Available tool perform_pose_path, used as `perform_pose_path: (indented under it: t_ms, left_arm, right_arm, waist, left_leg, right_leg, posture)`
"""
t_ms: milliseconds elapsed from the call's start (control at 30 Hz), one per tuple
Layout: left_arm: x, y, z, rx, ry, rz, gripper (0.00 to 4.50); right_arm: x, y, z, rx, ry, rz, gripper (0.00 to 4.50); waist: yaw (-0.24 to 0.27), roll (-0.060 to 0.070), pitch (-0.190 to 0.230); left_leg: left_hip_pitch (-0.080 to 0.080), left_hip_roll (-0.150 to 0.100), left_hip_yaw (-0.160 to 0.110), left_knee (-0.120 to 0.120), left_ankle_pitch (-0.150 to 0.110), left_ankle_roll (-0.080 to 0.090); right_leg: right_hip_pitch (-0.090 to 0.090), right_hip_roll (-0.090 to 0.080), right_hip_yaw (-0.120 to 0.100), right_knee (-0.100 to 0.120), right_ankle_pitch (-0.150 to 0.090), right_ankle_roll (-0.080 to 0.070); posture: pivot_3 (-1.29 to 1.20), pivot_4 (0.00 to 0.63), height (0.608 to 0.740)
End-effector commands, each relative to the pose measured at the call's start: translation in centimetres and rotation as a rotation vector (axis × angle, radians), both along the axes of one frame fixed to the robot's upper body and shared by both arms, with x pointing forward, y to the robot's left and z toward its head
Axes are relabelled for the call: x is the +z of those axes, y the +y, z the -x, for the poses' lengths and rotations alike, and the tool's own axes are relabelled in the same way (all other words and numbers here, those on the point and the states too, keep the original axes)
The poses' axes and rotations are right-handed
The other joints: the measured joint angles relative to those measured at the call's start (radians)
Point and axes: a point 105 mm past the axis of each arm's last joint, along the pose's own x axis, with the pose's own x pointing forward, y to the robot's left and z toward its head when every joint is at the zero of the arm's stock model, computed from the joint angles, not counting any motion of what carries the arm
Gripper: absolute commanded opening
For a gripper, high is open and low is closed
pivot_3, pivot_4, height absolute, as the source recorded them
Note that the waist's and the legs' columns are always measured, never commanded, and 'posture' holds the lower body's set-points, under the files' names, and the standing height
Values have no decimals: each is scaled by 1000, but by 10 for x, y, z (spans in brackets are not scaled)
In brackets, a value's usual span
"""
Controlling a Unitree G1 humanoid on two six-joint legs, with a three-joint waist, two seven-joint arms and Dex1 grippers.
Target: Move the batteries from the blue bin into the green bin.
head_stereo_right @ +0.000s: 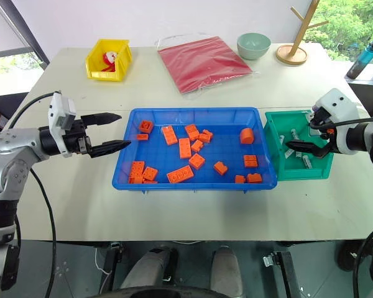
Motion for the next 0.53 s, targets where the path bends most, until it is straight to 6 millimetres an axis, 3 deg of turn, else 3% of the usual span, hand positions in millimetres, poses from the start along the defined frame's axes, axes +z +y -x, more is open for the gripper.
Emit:
perform_pose_path:
  t_ms: [33,133,300,433,533]
  left_arm:
    - [10,5,1,-2,-26,-2,4500]
    - [12,18,3,13,-14,-16,4500]
    - [17,42,12,21,18,-78,4500]
    - [20,59,17,37,32,-117,4500]
    - [24,65,17,58,14,-130,4500]
  right_arm:
    - [26,0,4,45,-126,-42,4426]
    - [34,-4,26,170,-135,-92,4426]
    - [35,-34,59,250,-51,-85,4426]
    - [28,-57,66,236,-26,-67,4426]
    - [22,-62,64,236,-32,-74,4426]
  waist:
    - [0,0,0]
    - [3,0,0]
    - [4,0,0]
    - [-1,0,0]
    - [-2,1,1]
  left_leg:
    - [0,0,0,0,0,0]
    - [0,0,0,0,0,0]
    - [0,-1,-1,1,0,0]
    - [1,1,0,1,0,0]
    - [2,1,1,0,0,0]
  right_leg:
    - [0,0,0,0,0,0]
    - [1,0,0,0,0,0]
    - [2,0,0,0,0,0]
    - [2,1,0,0,0,0]
    - [2,1,0,0,0,0]
  posture:
    - [0,150,717]
    - [0,150,717]
    - [0,150,717]
    - [0,150,717]
    - [0,150,717]
